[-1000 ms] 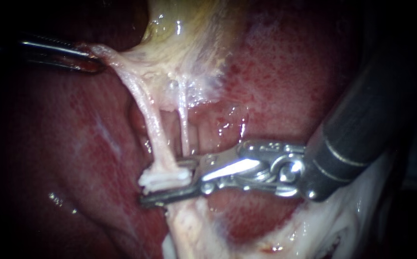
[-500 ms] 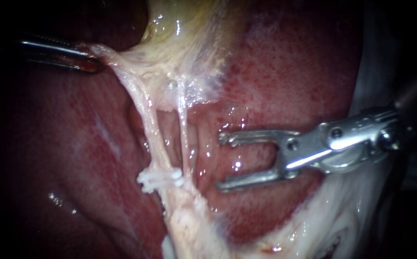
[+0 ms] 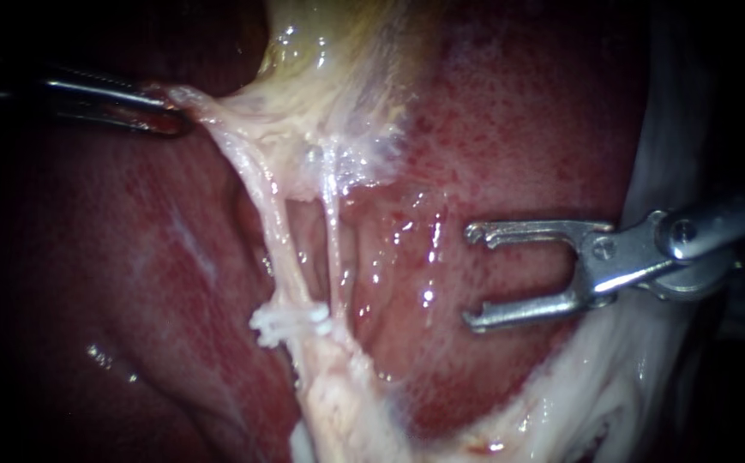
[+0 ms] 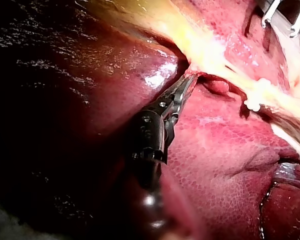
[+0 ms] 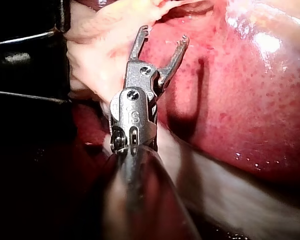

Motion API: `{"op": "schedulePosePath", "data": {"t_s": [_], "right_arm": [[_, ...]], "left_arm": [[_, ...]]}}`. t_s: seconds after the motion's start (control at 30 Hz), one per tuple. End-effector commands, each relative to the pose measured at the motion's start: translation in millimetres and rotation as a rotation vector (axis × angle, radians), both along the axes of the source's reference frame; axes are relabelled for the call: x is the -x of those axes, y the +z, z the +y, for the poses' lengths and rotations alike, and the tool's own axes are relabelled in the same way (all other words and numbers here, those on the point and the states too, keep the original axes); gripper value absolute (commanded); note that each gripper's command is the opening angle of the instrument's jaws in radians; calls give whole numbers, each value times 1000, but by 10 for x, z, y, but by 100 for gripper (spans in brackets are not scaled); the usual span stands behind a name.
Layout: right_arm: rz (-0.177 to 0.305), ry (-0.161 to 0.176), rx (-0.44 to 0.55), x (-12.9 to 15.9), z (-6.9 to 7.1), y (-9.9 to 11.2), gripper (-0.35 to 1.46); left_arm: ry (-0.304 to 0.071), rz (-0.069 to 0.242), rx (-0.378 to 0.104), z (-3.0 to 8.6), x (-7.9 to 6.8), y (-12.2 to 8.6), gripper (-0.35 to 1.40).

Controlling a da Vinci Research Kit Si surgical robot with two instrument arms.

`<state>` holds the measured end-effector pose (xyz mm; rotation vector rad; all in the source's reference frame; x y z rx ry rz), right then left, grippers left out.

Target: Going back second clip left tube

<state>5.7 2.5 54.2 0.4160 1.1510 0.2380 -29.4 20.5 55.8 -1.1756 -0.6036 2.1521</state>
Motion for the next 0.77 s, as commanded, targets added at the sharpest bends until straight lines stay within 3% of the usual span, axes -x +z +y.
{"op": "schedulePosePath", "data": {"t_s": [0.03, 0.43, 0.77], "right_arm": [[2, -3, 5, 0, 0, 0, 50], [2, -4, 5, 3, -1, 0, 50], [9, -14, -1, -7, -5, -3, 50]], "left_arm": [[6, 3, -1, -1, 2, 3, -35], [38, 12, -25, -24, 31, 40, -35], [44, 7, -31, -18, 24, 32, -35]]}}
